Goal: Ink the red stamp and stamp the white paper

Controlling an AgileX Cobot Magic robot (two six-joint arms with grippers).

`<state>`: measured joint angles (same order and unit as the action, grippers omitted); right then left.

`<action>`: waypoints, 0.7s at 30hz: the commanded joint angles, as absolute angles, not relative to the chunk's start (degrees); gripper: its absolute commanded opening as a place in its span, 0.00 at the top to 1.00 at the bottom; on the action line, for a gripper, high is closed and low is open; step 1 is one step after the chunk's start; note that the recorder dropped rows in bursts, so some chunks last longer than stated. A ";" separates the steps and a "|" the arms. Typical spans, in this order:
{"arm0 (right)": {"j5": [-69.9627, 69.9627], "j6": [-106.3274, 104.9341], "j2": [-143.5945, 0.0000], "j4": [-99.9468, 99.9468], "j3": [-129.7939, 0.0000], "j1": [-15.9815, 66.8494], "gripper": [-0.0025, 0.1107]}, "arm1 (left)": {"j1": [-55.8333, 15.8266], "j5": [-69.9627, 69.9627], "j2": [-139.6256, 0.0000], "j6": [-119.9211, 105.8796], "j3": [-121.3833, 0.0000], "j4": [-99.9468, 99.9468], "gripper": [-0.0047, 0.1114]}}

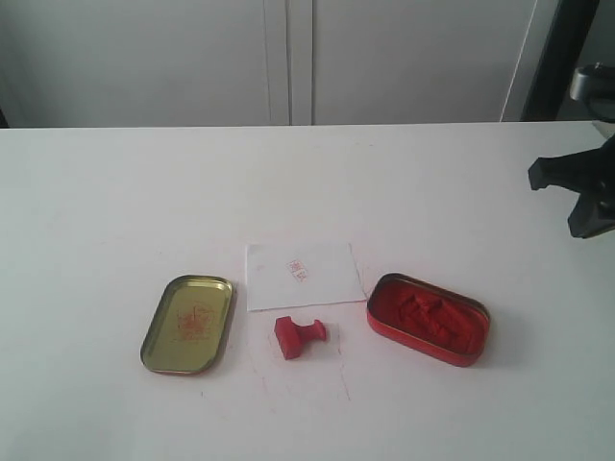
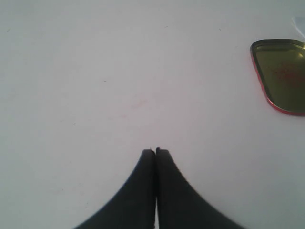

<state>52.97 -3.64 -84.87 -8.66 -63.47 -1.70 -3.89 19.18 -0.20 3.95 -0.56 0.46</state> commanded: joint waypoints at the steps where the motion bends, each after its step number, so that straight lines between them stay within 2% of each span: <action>1: 54.42 -3.55 -82.67 -7.78 -63.01 -2.29 0.98 | -3.85 20.11 0.00 4.06 0.00 0.47 0.96; 21: 51.04 -3.66 -63.49 -4.04 -51.60 -2.29 0.98 | -3.85 20.11 0.00 4.06 0.00 0.47 0.96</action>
